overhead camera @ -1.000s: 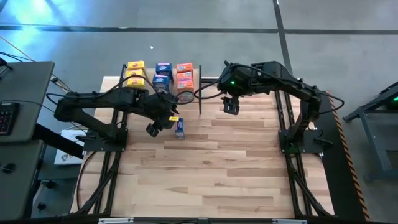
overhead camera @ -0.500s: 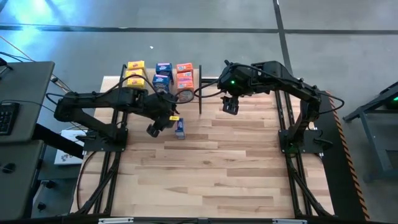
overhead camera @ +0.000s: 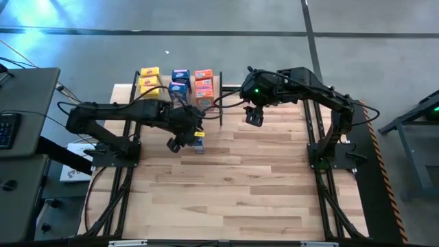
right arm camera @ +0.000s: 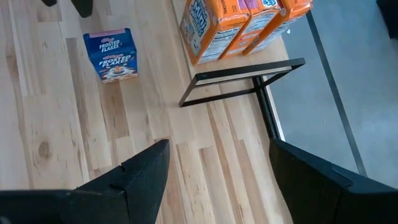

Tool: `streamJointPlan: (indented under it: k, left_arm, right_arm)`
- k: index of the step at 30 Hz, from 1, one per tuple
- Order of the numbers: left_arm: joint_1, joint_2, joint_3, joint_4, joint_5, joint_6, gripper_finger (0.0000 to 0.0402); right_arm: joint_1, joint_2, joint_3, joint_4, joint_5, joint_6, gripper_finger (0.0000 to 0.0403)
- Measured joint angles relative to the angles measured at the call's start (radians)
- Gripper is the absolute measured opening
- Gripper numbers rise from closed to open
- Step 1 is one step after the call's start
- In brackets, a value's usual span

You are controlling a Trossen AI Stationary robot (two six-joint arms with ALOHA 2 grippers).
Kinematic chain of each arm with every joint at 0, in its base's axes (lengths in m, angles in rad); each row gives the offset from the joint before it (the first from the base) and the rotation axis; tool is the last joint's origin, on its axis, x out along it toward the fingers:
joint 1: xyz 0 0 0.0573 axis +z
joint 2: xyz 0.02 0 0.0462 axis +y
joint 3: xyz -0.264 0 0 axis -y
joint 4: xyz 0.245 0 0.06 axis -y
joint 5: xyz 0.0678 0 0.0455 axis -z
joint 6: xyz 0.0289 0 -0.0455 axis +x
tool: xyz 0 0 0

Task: Stack cereal on shelf
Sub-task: Put the blue cereal box on the shelf aligned with the other blue cereal boxes

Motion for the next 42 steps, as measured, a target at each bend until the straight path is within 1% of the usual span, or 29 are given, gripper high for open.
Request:
streamJointPlan:
  k: [11,19,25,31,37,42]
  left_arm:
    - [-0.001,0.019,0.0,-0.021,0.0,0.023,0.0239]
    - [-0.001,0.018,0.0,-0.027,0.005,-0.047,0.0239]
    - [0.0,0.041,-0.001,-0.111,0.023,0.046,0.0239]
    - [0.001,0.083,0.0,-0.106,0.023,0.099,0.0239]
    - [0.001,0.15,0.0,-0.145,0.015,0.106,0.0239]
    - [0.001,0.189,0.0,-0.136,-0.003,0.114,0.0239]
  right_arm:
    - [0.0,0.0,0.0,0.0,-0.005,0.0,0.0268]
    - [0.0,0.0,0.0,0.0,-0.006,0.0,0.0268]
    - [0.0,0.0,0.0,0.0,-0.007,0.0,0.0268]
    - [0.0,0.001,0.0,0.003,-0.007,0.0,0.0268]
    - [0.0,0.001,0.0,0.005,-0.007,0.0,0.0268]
    - [0.0,0.001,0.0,0.003,-0.007,0.0,0.0268]
